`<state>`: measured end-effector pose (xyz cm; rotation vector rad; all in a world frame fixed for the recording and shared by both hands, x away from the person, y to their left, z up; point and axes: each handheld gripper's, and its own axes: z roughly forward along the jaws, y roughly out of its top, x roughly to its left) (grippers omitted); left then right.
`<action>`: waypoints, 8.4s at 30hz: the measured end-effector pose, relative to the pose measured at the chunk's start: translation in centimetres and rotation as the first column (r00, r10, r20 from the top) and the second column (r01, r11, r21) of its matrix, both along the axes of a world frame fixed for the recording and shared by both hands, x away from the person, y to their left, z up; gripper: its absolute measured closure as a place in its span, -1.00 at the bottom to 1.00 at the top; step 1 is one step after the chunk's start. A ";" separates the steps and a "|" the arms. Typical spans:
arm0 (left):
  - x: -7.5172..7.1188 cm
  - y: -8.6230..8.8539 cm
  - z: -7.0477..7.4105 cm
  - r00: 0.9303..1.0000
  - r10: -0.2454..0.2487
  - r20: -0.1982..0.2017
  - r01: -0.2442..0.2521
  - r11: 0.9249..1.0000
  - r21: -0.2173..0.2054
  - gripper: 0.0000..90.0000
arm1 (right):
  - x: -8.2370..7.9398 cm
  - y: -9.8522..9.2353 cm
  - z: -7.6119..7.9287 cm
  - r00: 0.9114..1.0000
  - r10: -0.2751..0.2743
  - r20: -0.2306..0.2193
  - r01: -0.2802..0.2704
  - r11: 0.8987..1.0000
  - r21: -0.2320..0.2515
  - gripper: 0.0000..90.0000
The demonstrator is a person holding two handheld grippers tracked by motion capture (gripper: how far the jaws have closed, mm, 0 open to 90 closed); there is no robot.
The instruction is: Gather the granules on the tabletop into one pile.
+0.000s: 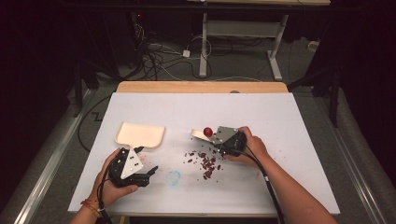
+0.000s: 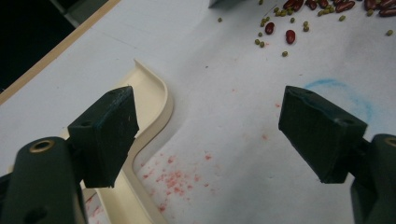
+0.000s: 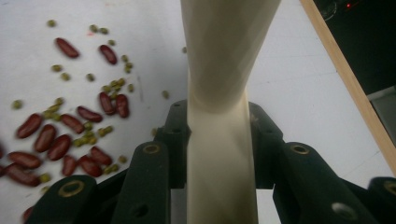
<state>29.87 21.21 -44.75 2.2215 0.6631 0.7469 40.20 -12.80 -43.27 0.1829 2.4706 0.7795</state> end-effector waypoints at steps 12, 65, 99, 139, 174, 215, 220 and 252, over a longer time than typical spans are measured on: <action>-0.1 -0.7 -0.2 1.000 -0.010 -0.002 0.010 0.999 0.033 -0.57 | -4.0 -1.0 0.4 0.998 0.057 -0.027 -0.056 0.998 0.028 0.51; -0.2 -0.1 0.0 1.000 -0.004 -0.010 0.004 1.000 0.008 -0.59 | -2.9 0.8 2.7 0.989 0.143 0.046 -0.147 0.984 0.104 0.51; 0.7 2.4 0.5 0.996 0.089 -0.018 -0.091 0.990 -0.105 -0.58 | -5.8 0.0 1.5 0.888 0.113 -0.445 -0.025 0.979 0.200 0.50; 0.3 1.5 0.4 0.998 0.066 -0.017 -0.067 0.996 -0.055 -0.58 | -3.5 2.1 0.8 0.870 -0.153 -0.469 0.320 0.898 0.302 0.50; 0.0 0.5 0.0 0.999 0.035 -0.016 -0.035 0.999 0.016 -0.59 | -4.6 -9.6 2.6 0.845 -0.470 -0.254 0.518 0.837 0.176 0.51; -0.1 -0.4 -0.4 0.999 0.008 -0.032 -0.006 0.998 0.061 -0.58 | -9.3 -9.2 3.3 0.900 -0.359 -0.247 0.406 0.897 0.176 0.51; -0.2 -0.5 -0.4 1.000 0.003 -0.031 -0.001 0.998 0.066 -0.58 | -10.9 -8.6 3.0 0.908 -0.330 -0.257 0.373 0.916 0.145 0.51; 0.1 -0.4 -0.5 0.999 0.008 -0.047 -0.004 0.998 0.068 -0.58 | -7.4 -4.1 1.1 0.960 0.157 -0.231 -0.094 0.960 0.262 0.51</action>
